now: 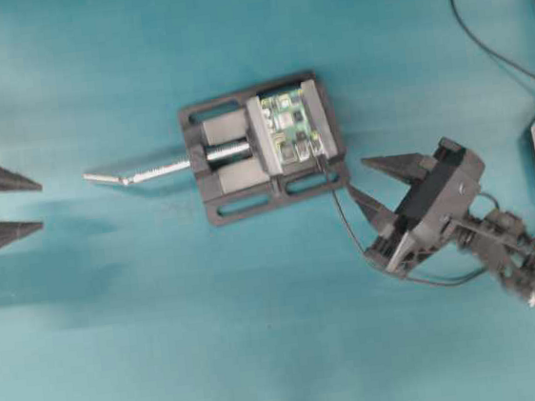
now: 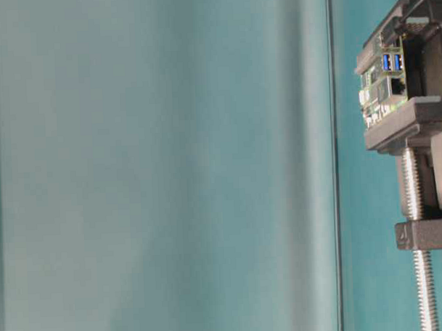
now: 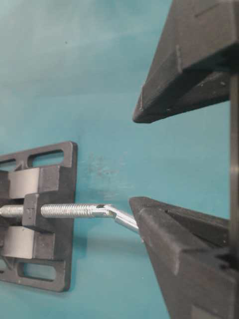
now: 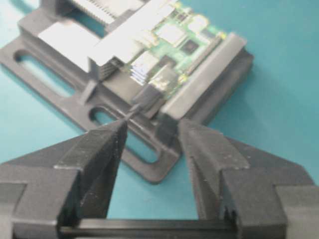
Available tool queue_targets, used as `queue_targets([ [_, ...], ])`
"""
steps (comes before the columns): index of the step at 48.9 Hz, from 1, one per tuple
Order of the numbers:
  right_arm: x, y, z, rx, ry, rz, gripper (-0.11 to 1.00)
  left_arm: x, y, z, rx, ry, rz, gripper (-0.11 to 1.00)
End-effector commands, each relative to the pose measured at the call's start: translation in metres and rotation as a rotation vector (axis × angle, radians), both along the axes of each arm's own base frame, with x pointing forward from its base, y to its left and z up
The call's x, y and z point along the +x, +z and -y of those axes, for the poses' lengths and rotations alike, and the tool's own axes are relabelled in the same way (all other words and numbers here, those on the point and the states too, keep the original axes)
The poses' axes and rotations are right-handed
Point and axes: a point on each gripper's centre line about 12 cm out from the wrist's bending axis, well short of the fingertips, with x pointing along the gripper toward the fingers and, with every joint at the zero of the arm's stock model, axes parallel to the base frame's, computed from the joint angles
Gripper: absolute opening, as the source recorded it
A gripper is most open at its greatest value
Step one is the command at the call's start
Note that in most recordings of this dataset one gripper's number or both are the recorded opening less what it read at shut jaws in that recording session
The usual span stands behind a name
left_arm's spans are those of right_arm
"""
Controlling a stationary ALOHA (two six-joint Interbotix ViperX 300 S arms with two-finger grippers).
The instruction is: Insert the USB into the fixed PCB.
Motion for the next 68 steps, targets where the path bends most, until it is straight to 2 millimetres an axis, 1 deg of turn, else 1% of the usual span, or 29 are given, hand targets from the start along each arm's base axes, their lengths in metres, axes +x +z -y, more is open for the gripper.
queue_targets([
  [1,-0.006,0.010,0.012,0.033,0.068,0.031,0.54,0.002,0.005,0.000,-0.009,0.001,0.014,0.78],
  [9,-0.023,0.014,0.042,0.076,0.196,0.060,0.54,0.003,0.005,0.000,-0.010,0.002,0.015,0.78],
  [14,-0.038,0.022,0.063,0.083,0.261,0.089,0.54,0.002,0.005,0.000,-0.010,0.002,0.014,0.78],
  [17,-0.046,0.029,0.072,0.085,0.292,0.107,0.54,0.003,0.005,0.000,-0.010,0.002,0.014,0.78],
  [21,-0.059,0.035,0.080,0.100,0.352,0.122,0.54,0.003,0.005,0.000,-0.010,0.002,0.015,0.78],
  [25,-0.070,0.039,0.079,0.101,0.422,0.127,0.54,0.003,0.005,0.000,-0.010,0.002,0.014,0.78],
  [28,-0.080,0.042,0.077,0.065,0.480,0.136,0.54,0.003,0.005,0.000,-0.009,0.001,0.014,0.78],
  [34,-0.099,0.040,0.070,0.009,0.581,0.157,0.54,0.002,0.005,0.000,-0.010,0.002,0.014,0.78],
  [39,-0.114,0.035,0.064,0.081,0.631,0.190,0.54,0.002,0.005,0.000,-0.010,0.002,0.014,0.78],
  [46,-0.128,0.024,0.057,0.168,0.678,0.205,0.54,0.002,0.005,0.000,-0.010,0.002,0.014,0.78],
  [53,-0.134,0.018,0.055,0.174,0.705,0.196,0.54,0.002,0.005,0.000,-0.010,0.002,0.014,0.78],
  [62,-0.133,0.023,0.053,0.060,0.753,0.174,0.54,0.002,0.005,0.000,-0.010,0.002,0.015,0.78],
  [68,-0.133,0.021,0.051,0.030,0.787,0.145,0.54,0.002,0.005,0.000,-0.010,0.002,0.015,0.78],
])
